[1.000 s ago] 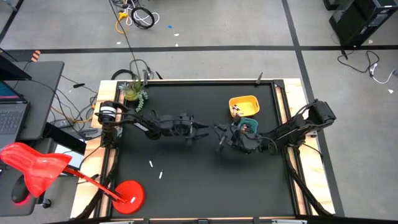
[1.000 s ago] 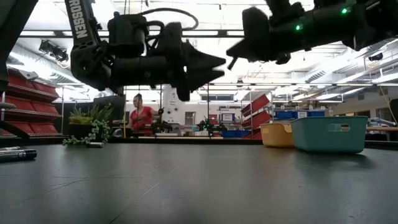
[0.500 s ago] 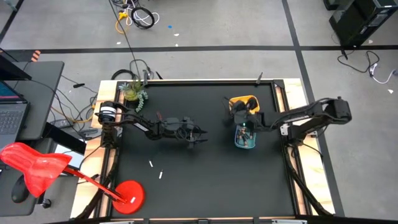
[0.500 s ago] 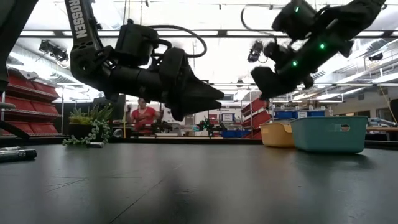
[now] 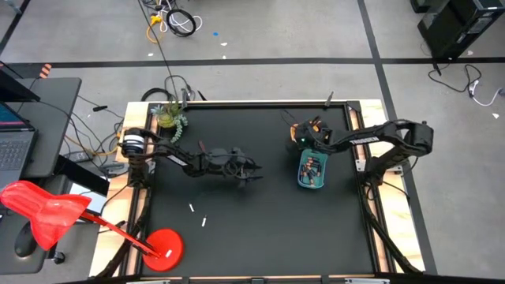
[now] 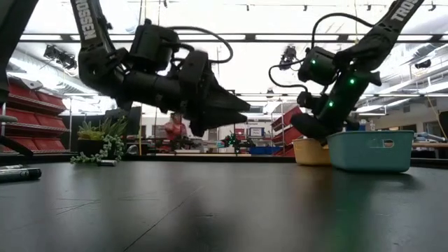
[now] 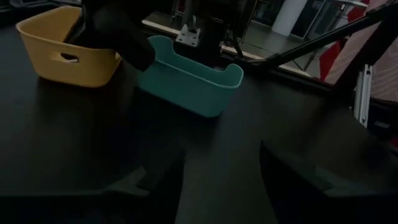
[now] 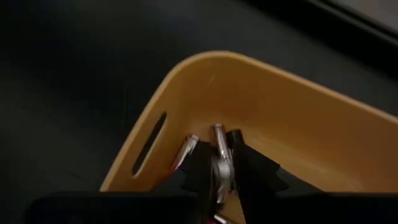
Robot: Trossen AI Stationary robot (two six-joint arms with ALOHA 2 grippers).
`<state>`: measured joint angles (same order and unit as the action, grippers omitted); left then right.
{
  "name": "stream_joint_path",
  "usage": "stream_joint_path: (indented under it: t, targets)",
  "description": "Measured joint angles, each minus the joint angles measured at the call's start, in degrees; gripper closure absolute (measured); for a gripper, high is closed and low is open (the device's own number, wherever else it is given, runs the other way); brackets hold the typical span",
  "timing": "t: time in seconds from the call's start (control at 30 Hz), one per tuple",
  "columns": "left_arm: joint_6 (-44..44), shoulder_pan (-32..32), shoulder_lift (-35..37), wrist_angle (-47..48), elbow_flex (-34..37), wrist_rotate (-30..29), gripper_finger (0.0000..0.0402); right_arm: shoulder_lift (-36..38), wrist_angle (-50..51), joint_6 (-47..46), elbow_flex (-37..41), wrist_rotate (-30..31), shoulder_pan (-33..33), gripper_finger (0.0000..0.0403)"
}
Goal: Sort batteries
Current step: Put the silver black battery into the yellow bin, then put the top silver black battery into the yellow bin
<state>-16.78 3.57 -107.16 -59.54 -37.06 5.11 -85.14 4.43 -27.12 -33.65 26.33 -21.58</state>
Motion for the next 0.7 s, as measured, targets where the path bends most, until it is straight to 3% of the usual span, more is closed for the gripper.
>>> stream_joint_path:
  t: [0.13,0.27,0.37,0.53,0.6,0.7]
  targets:
    - [1.88,0.0,4.05,4.47,-0.02,-2.8,0.0195,2.17,-0.34,1.14,0.0,0.65,0.5,0.0309]
    - [4.86,0.0,11.02,15.8,-0.04,-4.76,0.0195,5.63,-0.26,2.58,0.0,3.19,2.38,0.0292]
    - [6.51,0.0,18.26,30.51,-0.04,-6.25,0.0195,8.44,-0.39,3.61,0.0,9.94,6.87,0.0288]
    - [7.06,-1.4,32.36,55.85,-0.26,-11.86,0.0195,10.23,-7.48,11.33,0.0,28.88,19.99,0.0292]
    - [5.87,-2.08,36.98,65.58,-1.08,-12.74,0.0195,9.42,-13.77,14.96,0.0,32.52,24.61,0.0292]
    - [3.89,-2.52,41.69,78.24,-2.79,-11.65,0.0195,6.5,-24.81,20.58,-0.02,32.76,29.97,0.0293]
